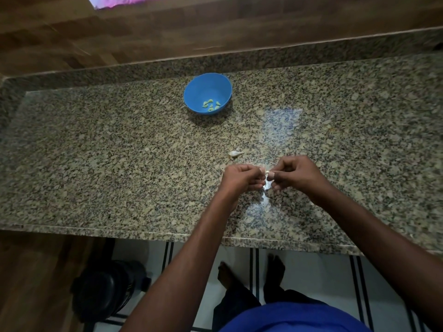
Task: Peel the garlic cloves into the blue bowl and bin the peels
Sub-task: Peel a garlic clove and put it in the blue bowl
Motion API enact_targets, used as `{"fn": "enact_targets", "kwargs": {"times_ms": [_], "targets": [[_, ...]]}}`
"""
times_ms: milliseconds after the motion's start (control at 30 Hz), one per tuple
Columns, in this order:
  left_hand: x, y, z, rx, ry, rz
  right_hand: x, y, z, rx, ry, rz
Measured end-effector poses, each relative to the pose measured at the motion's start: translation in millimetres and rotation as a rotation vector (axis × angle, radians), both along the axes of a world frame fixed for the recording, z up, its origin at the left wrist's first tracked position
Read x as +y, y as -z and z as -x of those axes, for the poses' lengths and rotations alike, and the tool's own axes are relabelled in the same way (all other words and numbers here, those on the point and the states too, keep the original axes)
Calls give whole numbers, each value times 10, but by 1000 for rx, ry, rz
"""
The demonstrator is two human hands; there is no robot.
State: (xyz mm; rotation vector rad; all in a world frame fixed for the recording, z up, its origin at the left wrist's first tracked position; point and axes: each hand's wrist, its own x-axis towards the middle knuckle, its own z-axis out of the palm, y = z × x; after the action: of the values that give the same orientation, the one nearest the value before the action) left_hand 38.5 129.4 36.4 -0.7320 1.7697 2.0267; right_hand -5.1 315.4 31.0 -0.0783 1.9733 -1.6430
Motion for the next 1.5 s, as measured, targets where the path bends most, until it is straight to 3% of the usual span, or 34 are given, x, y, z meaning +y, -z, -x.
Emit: {"fn": "enact_targets", "kwargs": {"times_ms": [633,800,1000,1267,1500], "targets": [[27,90,-77,-92,8,-137,-38,67,-31,-364,152,221],[24,118,-106,-11,10,-69,-28,119,-24,-370,199,207],[10,177,-100,119,89,246,-33,157,-39,-296,228,86],[37,146,-91,174,96,159,-13,112,-51,-248,204,33],[45,156,-106,218,107,45,65,79,48,-749,251,357]]}}
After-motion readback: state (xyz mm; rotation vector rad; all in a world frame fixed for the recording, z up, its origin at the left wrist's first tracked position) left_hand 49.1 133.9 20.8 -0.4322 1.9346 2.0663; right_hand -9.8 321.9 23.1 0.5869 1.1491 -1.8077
